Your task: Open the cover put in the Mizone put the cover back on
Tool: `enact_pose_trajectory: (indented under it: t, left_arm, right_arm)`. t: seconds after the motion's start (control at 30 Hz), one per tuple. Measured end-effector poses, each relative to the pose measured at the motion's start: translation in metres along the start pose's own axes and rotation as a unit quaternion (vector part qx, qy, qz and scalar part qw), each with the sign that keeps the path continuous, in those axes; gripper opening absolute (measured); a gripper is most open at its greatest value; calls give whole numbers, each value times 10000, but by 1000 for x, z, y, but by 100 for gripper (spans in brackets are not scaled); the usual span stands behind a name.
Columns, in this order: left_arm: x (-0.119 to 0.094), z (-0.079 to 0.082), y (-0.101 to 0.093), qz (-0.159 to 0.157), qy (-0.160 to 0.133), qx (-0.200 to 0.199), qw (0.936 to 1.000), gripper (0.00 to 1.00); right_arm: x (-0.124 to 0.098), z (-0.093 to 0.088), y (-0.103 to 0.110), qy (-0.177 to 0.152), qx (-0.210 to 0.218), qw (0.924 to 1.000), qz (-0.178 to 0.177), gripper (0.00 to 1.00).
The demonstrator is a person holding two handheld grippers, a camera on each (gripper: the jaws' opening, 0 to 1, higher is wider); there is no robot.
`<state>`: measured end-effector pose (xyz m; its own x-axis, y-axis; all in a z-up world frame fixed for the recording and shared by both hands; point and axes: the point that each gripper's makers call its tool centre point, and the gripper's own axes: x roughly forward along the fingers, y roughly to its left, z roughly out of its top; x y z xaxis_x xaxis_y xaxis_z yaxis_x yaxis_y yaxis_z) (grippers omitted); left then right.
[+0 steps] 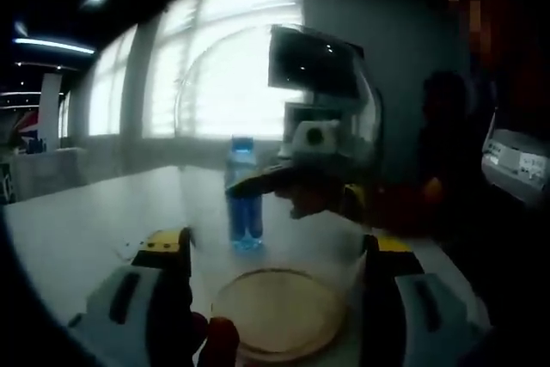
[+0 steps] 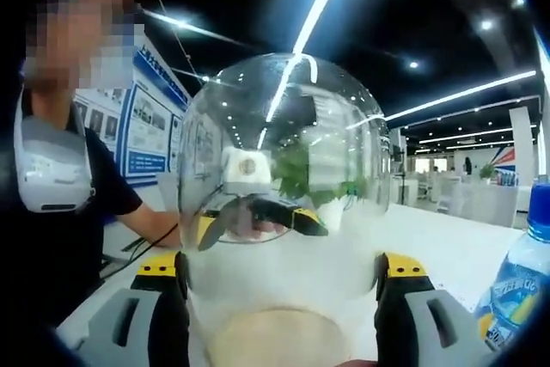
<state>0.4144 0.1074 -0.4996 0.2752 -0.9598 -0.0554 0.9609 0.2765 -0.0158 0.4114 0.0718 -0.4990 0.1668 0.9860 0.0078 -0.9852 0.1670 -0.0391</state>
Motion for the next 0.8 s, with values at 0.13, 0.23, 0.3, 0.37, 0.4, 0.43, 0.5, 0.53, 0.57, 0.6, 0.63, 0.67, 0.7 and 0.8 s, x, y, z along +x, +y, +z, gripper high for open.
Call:
enact_pose_trajectory:
  t: [0.13,0.23,0.3,0.37,0.4,0.43,0.5,0.53,0.57,0.6,0.63,0.67,0.7,0.8]
  left_arm:
    - [-1,6,-3,11,-27,90,10000,70]
    - [-2,9,-3,26,-49,127,9999,69]
    - [-3,11,-3,27,-104,109,9999,69]
    - [-3,13,-3,22,-122,87,9999,69]
    - [-3,14,-4,20,-121,79,9999,69]
    - [-3,14,-4,18,-118,82,9999,69]
    - [-3,15,-6,5,-94,112,9999,69]
    - [-3,15,-8,-2,-81,128,9999,69]
    - [-3,16,-9,-8,-73,150,9999,69]
    - [-3,17,-10,-21,-68,171,9998,69]
    - [-3,17,-11,-27,-72,185,9998,69]
    - [-4,18,-12,-39,-76,190,9998,69]
    - [-4,19,-13,-55,-87,201,9997,69]
    - [-4,23,-17,-90,-106,223,9997,69]
  right_arm:
    - [0,2,2,-31,-17,10000,15,84]
    - [0,3,2,-34,16,10000,30,83]
    - [-1,5,2,-63,62,10000,37,83]
    - [-1,7,3,-86,88,9999,37,83]
    - [-1,8,4,-87,89,9999,35,83]
    - [-2,9,5,-77,77,9999,31,83]
    - [-2,11,8,-57,21,10000,12,83]
    - [-3,12,9,-48,-6,10000,3,83]
    - [-3,12,11,-38,-26,10000,-7,83]
    - [-4,13,12,-25,-39,10000,-21,83]
    - [-4,13,13,-29,-43,10000,-33,83]
    - [-5,13,14,-35,-40,10000,-44,83]
    - [-5,14,15,-49,-31,10000,-56,83]
    - [-7,15,19,-94,4,9999,-87,83]
